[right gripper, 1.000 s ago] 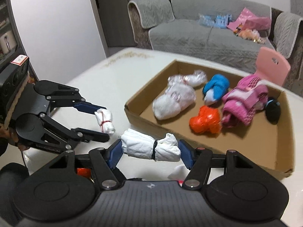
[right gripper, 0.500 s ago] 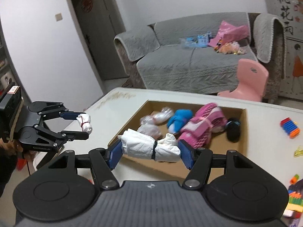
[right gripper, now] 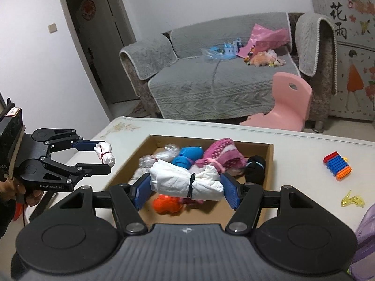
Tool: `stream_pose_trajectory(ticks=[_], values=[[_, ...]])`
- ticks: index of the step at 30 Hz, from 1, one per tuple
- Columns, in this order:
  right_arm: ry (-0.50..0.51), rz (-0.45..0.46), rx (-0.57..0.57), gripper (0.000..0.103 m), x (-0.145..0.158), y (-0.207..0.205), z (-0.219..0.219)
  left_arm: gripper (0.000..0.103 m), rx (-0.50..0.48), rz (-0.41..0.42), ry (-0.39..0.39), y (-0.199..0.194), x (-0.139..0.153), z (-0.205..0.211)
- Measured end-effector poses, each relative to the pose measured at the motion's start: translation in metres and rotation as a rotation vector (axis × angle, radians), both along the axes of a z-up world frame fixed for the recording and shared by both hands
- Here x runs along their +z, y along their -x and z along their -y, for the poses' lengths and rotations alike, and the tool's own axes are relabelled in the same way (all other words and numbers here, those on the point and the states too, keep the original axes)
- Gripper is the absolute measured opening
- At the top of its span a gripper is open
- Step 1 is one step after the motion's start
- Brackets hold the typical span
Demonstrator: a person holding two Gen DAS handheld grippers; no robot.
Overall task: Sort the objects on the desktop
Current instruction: 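Lower both white rolls into the tray and open both tools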
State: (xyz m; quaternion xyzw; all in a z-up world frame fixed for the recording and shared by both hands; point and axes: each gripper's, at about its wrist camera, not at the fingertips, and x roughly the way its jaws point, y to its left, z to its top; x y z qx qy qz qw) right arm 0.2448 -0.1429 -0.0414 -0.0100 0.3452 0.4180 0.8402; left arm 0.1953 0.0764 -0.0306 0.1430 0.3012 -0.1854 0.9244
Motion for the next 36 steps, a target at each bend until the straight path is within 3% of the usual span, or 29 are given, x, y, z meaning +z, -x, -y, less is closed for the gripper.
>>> stream_pose_trajectory(ticks=[11,22,30,33,36], values=[[0.092,-0.035,0.005,0.06,-0.037,-0.028,-0.007,0.056,0.099,-0.078,0.035,-0.053,-0.026,-0.021],[0.189,-0.051,0.038,0.061,-0.072,-0.035,-0.021,0.056,0.149,-0.121,0.018,-0.112,-0.047,-0.021],[0.262,-0.035,0.054,0.061,-0.087,-0.034,-0.032,0.057,0.165,-0.159,0.014,-0.125,-0.066,-0.024],[0.278,-0.019,0.058,0.061,-0.089,-0.03,-0.036,0.062,0.178,-0.157,-0.009,-0.126,-0.07,-0.022],[0.286,0.001,0.053,0.062,-0.087,-0.026,-0.036,0.075,0.188,-0.119,-0.026,-0.118,-0.066,-0.024]])
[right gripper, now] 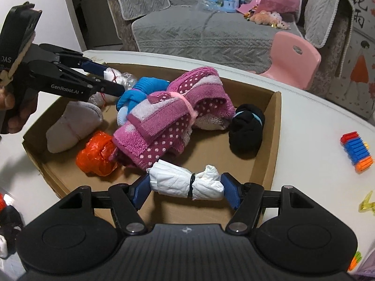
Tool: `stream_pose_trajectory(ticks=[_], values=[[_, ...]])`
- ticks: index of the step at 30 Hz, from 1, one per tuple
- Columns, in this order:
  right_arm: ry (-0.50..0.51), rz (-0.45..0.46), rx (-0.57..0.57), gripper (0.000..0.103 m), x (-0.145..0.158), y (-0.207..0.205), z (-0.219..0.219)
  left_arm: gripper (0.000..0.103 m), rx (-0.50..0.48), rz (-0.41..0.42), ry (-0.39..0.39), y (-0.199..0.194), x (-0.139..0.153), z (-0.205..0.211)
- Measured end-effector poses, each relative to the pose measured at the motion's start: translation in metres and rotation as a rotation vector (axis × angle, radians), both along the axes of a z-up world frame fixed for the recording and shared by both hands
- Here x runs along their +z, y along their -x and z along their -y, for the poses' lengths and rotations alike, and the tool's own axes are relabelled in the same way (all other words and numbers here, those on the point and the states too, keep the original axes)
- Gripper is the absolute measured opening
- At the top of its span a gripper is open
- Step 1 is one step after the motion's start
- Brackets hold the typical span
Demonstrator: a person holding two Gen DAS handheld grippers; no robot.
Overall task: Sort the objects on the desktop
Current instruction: 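Lower both white rolls into the tray and open both tools, then move both tools to the pile and close the left tool on the orange bag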
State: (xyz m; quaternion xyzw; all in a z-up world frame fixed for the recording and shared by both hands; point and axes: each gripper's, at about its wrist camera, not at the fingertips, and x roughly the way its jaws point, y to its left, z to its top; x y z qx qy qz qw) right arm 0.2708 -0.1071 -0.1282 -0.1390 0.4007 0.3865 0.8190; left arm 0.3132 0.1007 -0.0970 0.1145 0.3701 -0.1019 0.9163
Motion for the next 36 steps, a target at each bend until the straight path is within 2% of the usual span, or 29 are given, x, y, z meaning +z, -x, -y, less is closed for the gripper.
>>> stream_pose_trajectory(ticks=[1,3,5,6,10,15,16,19,23,30,36], values=[[-0.009,0.005,0.0,0.064,0.002,0.001,0.001,0.078,0.001,0.006,0.005,0.003,0.002,-0.001],[-0.025,0.02,-0.004,0.075,0.007,0.005,0.005,0.079,0.008,0.019,0.02,0.01,0.009,-0.004],[-0.045,0.029,-0.013,0.095,0.014,0.01,0.01,0.083,0.016,0.03,0.027,0.017,0.016,-0.006],[-0.052,0.034,-0.021,0.096,0.017,0.012,0.012,0.083,0.022,0.035,0.029,0.023,0.02,-0.007],[-0.103,0.055,-0.032,0.096,0.038,0.027,0.027,0.085,-0.003,0.072,0.047,0.064,0.035,-0.013],[-0.184,0.067,-0.018,0.1,0.062,0.073,0.049,0.089,-0.002,0.089,0.087,0.137,0.047,-0.024],[-0.188,0.073,-0.015,0.103,0.062,0.08,0.049,0.09,-0.01,0.087,0.088,0.155,0.047,-0.026],[-0.193,0.087,0.016,0.102,0.062,0.117,0.058,0.093,-0.019,0.092,0.067,0.203,0.045,-0.027],[-0.223,0.069,0.0,0.102,0.052,0.152,0.069,0.094,-0.029,0.052,0.077,0.257,0.028,-0.027],[-0.293,0.039,-0.135,0.102,0.029,0.177,0.076,0.094,0.008,0.007,0.061,0.302,-0.004,-0.022],[-0.272,0.059,-0.175,0.102,0.008,0.187,0.063,0.094,0.021,-0.017,0.075,0.305,-0.015,-0.022]])
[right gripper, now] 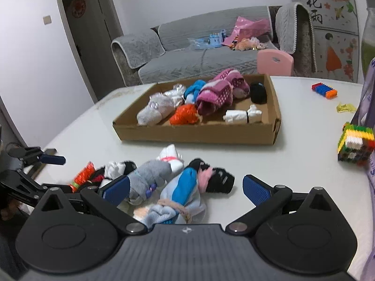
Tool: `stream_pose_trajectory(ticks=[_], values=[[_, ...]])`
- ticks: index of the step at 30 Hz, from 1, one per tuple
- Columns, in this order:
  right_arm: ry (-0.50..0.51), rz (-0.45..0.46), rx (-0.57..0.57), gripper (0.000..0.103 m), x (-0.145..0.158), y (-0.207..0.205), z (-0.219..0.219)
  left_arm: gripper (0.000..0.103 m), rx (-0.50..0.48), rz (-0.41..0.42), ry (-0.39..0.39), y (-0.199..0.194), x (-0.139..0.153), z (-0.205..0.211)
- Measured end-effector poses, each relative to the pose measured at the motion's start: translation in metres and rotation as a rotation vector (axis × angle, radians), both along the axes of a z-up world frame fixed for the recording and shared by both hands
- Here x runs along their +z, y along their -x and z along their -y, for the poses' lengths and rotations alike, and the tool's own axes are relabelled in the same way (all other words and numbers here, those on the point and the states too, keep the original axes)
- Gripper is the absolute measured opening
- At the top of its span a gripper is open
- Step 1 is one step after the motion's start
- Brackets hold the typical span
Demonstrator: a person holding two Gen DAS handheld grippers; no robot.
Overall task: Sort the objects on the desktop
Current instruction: 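Move both tools to the pile and close the left tool on the orange bag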
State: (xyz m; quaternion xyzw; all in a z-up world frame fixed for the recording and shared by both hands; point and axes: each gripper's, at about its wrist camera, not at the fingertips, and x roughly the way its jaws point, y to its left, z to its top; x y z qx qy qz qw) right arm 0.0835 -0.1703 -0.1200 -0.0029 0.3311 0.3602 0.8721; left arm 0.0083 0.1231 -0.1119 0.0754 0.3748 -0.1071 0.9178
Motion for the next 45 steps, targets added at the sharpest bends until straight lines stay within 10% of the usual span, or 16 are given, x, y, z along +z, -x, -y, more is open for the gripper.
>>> stream_pose_trajectory(ticks=[27,34,40,45], values=[[0.062,0.067,-0.005,0.101,-0.032,0.019,-0.021,0.09,0.08,-0.092,0.033,-0.021,-0.027,-0.008],[0.048,0.01,-0.014,0.086,-0.037,0.014,-0.02,0.089,0.072,-0.1,0.039,-0.022,-0.027,-0.006],[0.005,-0.032,0.007,0.07,-0.037,0.014,-0.018,0.074,0.041,-0.126,0.06,-0.022,-0.021,-0.002],[-0.036,-0.078,0.018,0.061,-0.038,0.011,-0.014,0.041,0.046,-0.142,0.111,-0.022,-0.017,-0.004]])
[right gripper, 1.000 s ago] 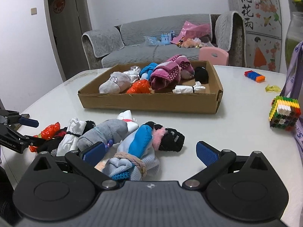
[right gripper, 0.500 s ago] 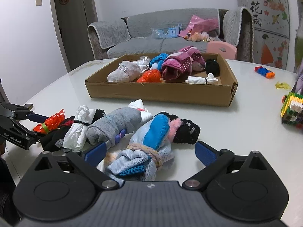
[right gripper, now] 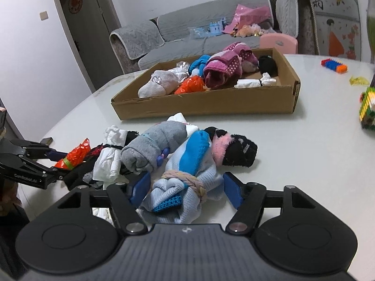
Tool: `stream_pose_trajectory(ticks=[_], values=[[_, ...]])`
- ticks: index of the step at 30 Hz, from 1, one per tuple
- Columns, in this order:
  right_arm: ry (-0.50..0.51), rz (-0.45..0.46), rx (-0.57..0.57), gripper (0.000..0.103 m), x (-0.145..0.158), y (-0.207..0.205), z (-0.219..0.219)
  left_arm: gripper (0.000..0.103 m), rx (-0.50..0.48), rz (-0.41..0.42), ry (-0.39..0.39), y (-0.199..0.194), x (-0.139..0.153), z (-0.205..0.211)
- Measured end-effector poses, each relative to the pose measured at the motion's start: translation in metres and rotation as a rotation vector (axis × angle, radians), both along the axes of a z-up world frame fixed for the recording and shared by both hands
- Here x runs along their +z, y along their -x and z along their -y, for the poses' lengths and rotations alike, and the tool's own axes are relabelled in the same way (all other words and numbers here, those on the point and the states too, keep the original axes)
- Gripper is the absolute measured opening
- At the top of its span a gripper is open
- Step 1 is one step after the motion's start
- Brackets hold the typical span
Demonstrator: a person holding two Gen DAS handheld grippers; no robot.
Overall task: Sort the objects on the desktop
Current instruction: 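Move both tools to the pile and close the left tool on the orange bag, then grasp the blue-and-white sock bundle with the right tool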
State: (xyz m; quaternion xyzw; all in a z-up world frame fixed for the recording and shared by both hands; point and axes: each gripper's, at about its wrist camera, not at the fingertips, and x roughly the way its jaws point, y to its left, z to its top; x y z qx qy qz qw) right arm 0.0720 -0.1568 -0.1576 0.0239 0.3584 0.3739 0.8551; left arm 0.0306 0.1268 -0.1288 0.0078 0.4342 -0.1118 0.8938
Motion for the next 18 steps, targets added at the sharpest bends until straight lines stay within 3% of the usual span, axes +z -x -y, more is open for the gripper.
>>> stream_pose_trajectory(ticks=[9,18], values=[[-0.058,-0.057,0.004,0.058,-0.001,-0.003,0.009,0.04,-0.002,-0.043,0.051,0.001,0.005,-0.001],[-0.252,-0.164,-0.04,0.058,0.013,-0.015,0.047,0.04,0.009,-0.001,0.068,0.005,0.043,-0.011]])
